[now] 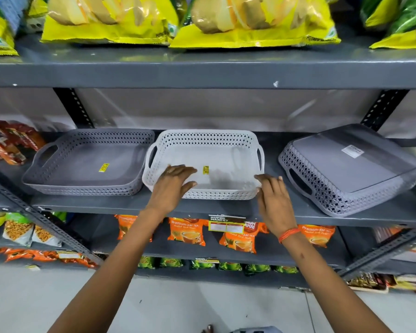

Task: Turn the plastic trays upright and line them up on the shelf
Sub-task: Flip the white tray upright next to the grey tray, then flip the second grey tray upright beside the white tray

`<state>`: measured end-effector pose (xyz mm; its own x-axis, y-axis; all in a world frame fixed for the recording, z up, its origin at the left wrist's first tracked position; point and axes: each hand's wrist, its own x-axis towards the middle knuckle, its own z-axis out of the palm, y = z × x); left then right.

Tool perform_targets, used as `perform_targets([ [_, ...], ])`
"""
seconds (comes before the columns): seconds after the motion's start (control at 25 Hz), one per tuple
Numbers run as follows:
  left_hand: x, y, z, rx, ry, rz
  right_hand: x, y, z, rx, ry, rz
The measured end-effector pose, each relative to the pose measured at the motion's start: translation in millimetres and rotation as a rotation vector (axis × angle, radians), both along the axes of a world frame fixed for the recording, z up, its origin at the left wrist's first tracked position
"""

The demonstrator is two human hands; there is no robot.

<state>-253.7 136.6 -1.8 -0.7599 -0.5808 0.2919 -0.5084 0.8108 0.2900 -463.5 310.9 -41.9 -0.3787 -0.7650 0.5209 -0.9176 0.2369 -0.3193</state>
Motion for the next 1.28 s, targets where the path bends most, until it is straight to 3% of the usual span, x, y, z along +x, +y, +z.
perform_targets([
  [0.2,-118,72,11,0.011,0.154,-0.229,-54,48,17,-0.03,-0.041,-0.168],
  [0.32,-191,111,1,0.051,0.086,-0.365,-91,86,11,-0.107,-0.112,-0.361],
  [0.4,-226,125,-13,0.121,-0.113,-0.351,-110,103,3,-0.201,-0.35,-0.549],
  [0.52,-256,133,-39,0.044,-0.337,-0.318,-142,110,-6,-0.445,-0.984,-0.705],
  [0.6,-262,133,-48,0.011,-0.36,-0.318,-156,110,-4,-0.634,-1.324,-0.628],
  [0.68,-262,136,-47,0.051,-0.256,-0.291,-162,113,5,-0.791,-1.406,-0.575],
  [0.8,-257,160,-24,0.032,0.082,-0.256,-165,117,21,-1.024,-1.264,-0.447],
  [0.88,-254,174,-5,0.006,0.282,-0.205,-171,110,25,-0.979,-1.147,-0.4],
  [0.96,-254,172,12,0.183,0.443,-0.132,-178,99,23,-0.719,-0.974,-0.418],
  [1.16,-265,128,22,0.981,0.634,0.014,-204,87,-6,0.234,-0.438,-0.269],
  [1.24,-270,111,21,1.138,0.623,0.094,-211,85,-9,0.394,-0.296,-0.207],
  [1.28,-272,102,18,1.11,0.613,0.147,-212,85,-7,0.412,-0.264,-0.212],
])
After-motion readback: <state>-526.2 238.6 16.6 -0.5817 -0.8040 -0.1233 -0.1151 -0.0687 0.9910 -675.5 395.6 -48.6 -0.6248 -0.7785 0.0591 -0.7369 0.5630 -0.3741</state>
